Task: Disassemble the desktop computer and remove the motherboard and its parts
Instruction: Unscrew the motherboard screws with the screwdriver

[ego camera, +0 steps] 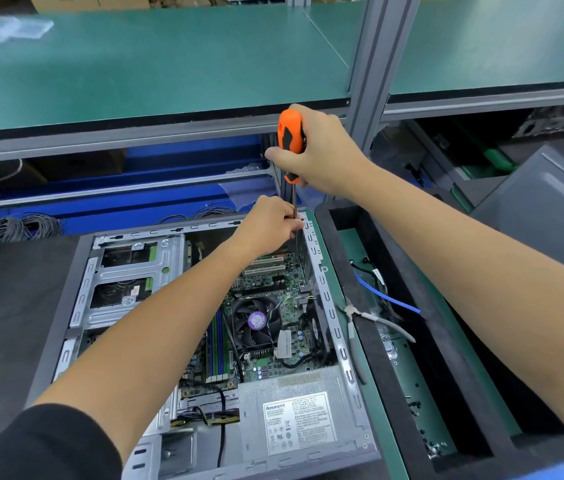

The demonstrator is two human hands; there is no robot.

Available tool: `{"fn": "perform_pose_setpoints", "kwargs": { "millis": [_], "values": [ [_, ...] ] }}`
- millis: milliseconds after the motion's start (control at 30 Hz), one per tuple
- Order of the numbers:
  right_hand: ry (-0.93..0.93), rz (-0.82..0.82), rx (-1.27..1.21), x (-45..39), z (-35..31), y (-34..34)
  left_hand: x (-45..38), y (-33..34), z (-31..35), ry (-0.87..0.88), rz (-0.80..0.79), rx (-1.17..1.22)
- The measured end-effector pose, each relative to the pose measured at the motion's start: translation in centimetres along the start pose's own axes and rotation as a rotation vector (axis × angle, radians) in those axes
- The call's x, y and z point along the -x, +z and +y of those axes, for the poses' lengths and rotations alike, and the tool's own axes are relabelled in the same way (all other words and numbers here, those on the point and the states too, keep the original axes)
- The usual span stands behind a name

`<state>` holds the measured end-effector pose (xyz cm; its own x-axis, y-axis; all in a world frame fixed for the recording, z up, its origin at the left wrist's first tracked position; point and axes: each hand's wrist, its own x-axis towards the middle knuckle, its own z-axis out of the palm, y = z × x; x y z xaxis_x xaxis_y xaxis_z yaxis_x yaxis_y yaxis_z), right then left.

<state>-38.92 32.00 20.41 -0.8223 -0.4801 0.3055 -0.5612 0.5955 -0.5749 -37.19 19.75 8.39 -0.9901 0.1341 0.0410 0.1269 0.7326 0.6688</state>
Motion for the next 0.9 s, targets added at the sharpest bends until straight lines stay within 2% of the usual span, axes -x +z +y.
{"fn": "perform_pose_setpoints", "kwargs": {
  "millis": [900],
  "values": [
    [0.01,0.024,-0.005,-0.04,0.05,-0.38,-0.1,-0.22,0.01,0.028,0.008,-0.017]
  ]
}}
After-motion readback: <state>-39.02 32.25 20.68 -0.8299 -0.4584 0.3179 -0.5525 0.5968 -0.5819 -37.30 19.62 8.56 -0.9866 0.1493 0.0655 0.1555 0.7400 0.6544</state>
